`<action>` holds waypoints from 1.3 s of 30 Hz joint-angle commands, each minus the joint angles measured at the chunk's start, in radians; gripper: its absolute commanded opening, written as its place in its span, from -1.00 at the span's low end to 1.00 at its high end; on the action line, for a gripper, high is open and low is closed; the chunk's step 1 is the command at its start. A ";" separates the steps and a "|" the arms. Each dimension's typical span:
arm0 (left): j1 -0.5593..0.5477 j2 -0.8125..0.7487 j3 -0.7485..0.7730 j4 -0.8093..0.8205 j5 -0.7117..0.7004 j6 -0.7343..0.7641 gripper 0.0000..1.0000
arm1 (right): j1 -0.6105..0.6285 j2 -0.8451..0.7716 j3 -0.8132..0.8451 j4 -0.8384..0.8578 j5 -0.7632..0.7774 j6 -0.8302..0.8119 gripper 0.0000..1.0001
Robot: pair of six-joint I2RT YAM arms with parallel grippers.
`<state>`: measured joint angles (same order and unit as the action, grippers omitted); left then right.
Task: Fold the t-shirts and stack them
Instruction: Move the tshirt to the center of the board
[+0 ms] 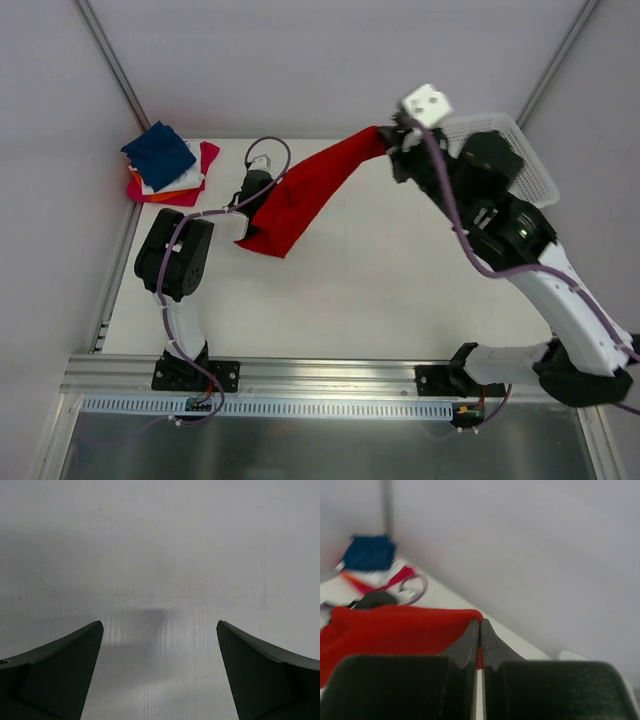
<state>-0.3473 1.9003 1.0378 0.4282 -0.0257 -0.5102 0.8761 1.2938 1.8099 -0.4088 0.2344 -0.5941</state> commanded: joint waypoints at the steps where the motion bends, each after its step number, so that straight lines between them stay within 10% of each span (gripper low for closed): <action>1: 0.008 -0.003 0.010 0.014 0.012 -0.005 0.98 | -0.122 -0.312 -0.188 0.582 0.239 0.039 -0.99; 24: 0.010 -0.001 0.011 0.014 0.013 -0.005 0.98 | -0.227 0.195 0.474 -0.122 -0.092 0.240 -0.99; 25: 0.011 -0.001 0.011 0.014 0.013 -0.005 0.98 | -0.227 0.200 0.488 -0.131 -0.090 0.244 -0.93; 28: 0.010 0.000 0.015 0.012 0.017 -0.005 0.98 | -0.230 0.154 0.406 -0.069 -0.087 0.244 0.93; 39: 0.010 0.000 0.015 0.011 0.018 -0.005 0.98 | -0.241 0.068 0.282 0.013 -0.050 0.241 0.99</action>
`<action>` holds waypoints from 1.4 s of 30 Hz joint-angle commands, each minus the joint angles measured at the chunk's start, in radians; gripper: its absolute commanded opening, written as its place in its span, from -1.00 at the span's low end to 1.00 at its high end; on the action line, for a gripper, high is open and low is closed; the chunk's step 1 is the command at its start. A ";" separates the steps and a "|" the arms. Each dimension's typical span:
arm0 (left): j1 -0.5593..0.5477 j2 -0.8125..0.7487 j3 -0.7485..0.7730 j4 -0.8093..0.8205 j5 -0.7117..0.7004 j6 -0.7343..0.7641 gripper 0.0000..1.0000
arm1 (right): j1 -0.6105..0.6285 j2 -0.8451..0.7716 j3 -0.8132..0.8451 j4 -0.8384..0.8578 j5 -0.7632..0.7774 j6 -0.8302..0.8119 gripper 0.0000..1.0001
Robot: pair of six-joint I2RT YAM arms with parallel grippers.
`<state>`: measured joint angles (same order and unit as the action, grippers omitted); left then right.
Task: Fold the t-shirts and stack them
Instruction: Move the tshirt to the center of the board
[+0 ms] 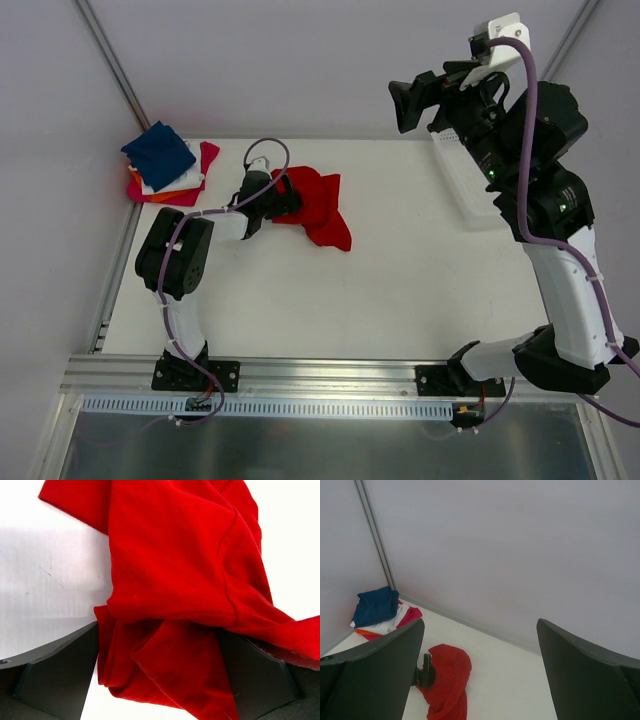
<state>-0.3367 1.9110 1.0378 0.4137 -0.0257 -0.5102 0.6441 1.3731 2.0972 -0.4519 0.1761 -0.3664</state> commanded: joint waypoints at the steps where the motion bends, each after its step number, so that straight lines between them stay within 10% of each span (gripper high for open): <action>1: -0.001 -0.010 0.015 0.025 0.018 -0.005 0.98 | -0.012 -0.011 -0.006 0.056 0.007 0.018 0.99; 22: -0.022 -0.139 0.067 -0.131 -0.030 0.090 0.98 | -0.093 0.006 -0.289 0.045 0.022 0.150 0.99; 26: -0.035 -0.259 0.058 -0.151 -0.020 0.102 0.46 | -0.103 0.027 -0.307 0.027 -0.015 0.167 0.99; 42: -0.027 -0.147 0.146 -0.305 -0.034 0.046 0.56 | -0.118 0.009 -0.344 0.025 -0.036 0.193 0.99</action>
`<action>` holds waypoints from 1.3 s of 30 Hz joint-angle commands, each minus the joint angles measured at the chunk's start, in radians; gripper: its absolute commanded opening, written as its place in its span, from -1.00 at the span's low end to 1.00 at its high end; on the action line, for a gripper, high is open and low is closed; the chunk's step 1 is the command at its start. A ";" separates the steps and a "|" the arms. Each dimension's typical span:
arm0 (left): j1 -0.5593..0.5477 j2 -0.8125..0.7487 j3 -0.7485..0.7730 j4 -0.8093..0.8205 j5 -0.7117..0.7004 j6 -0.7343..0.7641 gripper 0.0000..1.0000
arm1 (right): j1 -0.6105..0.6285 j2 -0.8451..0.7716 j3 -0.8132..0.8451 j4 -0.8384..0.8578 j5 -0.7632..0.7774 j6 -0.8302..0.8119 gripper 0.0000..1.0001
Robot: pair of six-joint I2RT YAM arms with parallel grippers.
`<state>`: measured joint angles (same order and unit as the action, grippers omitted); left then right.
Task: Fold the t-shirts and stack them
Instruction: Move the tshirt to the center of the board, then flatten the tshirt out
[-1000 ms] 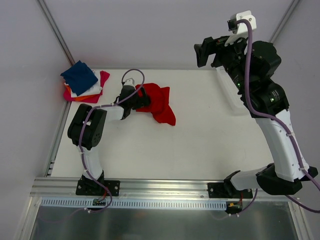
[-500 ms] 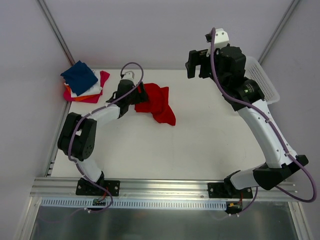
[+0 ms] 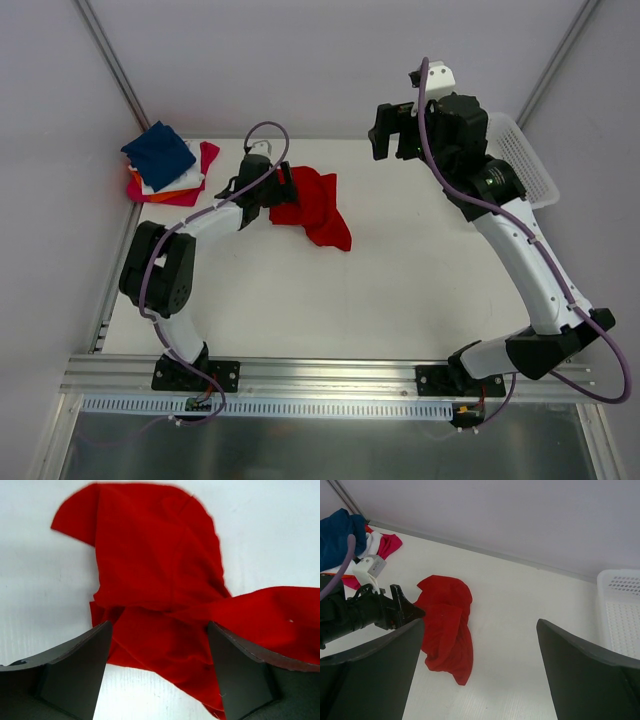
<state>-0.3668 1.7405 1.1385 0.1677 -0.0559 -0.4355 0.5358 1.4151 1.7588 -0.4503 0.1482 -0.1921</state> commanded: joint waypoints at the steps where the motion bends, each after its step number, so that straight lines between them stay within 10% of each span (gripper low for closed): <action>1: 0.003 0.025 0.035 -0.060 0.004 -0.034 0.53 | -0.010 -0.034 -0.008 0.025 -0.010 0.020 0.99; 10: 0.003 -0.001 0.004 -0.074 -0.009 -0.043 0.21 | -0.022 -0.022 -0.016 0.025 -0.035 0.042 0.99; 39: 0.054 0.048 -0.003 -0.140 -0.036 -0.052 0.33 | -0.048 0.016 -0.084 0.041 0.030 0.014 0.99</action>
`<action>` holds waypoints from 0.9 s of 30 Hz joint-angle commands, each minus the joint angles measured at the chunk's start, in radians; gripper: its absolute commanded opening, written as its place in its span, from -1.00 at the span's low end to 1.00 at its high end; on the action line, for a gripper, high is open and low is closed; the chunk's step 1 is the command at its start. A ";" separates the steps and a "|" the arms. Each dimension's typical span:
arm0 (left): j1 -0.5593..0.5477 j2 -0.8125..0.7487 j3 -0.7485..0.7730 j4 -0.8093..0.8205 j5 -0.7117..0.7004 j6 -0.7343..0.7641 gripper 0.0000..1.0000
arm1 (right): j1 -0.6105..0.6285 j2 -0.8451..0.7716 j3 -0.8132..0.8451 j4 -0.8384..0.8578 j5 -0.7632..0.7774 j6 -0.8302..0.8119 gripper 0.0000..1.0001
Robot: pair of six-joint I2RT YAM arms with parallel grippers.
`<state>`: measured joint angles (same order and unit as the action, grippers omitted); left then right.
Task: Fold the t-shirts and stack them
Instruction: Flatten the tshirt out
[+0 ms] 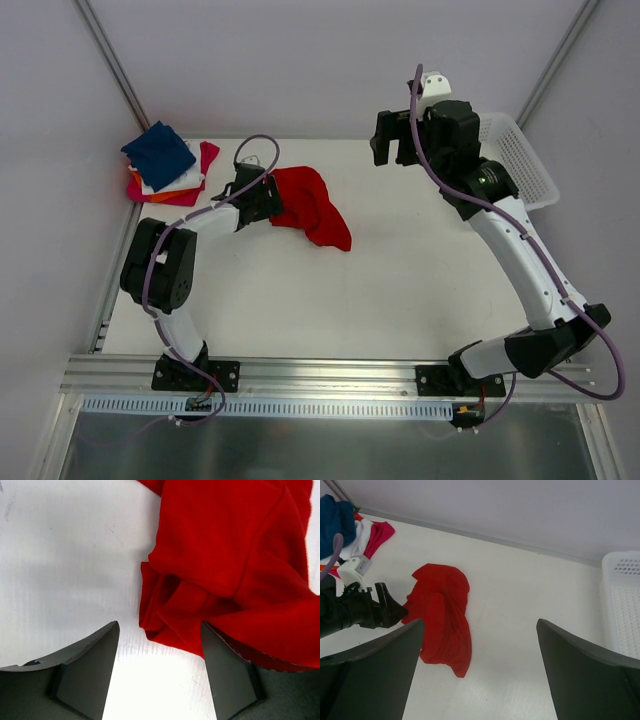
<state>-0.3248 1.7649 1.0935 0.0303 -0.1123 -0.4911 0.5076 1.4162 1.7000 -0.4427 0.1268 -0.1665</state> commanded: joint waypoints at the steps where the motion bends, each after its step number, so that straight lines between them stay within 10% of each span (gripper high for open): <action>1: 0.012 0.028 0.048 -0.003 0.023 0.005 0.32 | -0.033 0.024 -0.045 0.036 0.053 -0.008 0.99; 15: 0.012 0.105 0.137 0.033 0.083 0.026 -0.13 | -0.060 0.076 -0.082 0.052 0.010 0.013 0.99; 23: 0.013 0.131 0.160 0.037 0.109 0.026 -0.98 | -0.061 0.109 -0.105 0.052 -0.003 0.018 0.99; 27: 0.010 0.108 0.144 0.036 0.109 0.031 -1.00 | -0.072 0.127 -0.109 0.052 -0.004 0.024 0.99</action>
<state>-0.3191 1.8980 1.2240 0.0471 -0.0231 -0.4686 0.4477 1.5330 1.5970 -0.4221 0.1375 -0.1612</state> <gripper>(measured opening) 0.011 0.993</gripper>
